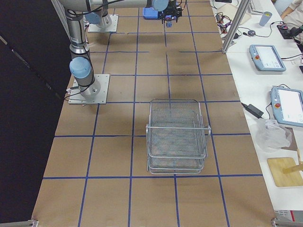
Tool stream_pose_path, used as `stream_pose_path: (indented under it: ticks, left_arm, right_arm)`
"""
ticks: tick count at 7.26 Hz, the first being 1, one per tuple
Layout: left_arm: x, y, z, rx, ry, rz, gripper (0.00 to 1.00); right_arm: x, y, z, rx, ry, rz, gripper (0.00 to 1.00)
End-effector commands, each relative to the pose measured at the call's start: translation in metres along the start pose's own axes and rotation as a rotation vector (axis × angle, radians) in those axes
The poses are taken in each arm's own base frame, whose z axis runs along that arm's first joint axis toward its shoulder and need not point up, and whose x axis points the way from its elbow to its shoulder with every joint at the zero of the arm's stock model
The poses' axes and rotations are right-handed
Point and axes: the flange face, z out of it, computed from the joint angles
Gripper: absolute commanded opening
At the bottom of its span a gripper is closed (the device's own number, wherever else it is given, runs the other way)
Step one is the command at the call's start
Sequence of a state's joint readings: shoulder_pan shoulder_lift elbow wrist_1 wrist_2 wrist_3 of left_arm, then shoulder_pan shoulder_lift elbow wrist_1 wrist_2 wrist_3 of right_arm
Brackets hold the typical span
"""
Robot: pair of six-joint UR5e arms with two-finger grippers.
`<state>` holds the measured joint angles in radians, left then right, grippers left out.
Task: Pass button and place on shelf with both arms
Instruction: 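Close the right gripper on the button's base below the left gripper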
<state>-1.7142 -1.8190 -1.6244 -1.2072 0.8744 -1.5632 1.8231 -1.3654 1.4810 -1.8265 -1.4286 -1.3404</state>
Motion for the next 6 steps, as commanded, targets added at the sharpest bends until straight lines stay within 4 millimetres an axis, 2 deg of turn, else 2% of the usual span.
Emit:
stream_pose_path:
  ticks: [1,4,5,6]
  left_arm:
    - [-0.0010,0.0020,-0.0029,-0.002,0.005,0.003,0.00]
    - [-0.0016,0.0019,-0.0031,0.002,0.005,0.002,0.00]
    - [-0.0019,0.0014,-0.0025,0.002,0.004,0.001,0.00]
    - [-0.0016,0.0019,-0.0031,0.002,0.005,0.002,0.00]
  right_arm:
    - [0.0002,0.0027,0.0031,-0.004,-0.019,0.005,1.00]
    - [-0.0041,0.0027,0.0031,-0.005,-0.064,0.008,0.99]
    - [-0.0038,0.0023,0.0028,-0.002,-0.062,0.008,0.91]
    - [-0.0040,0.0023,0.0021,-0.001,-0.057,0.009,0.73]
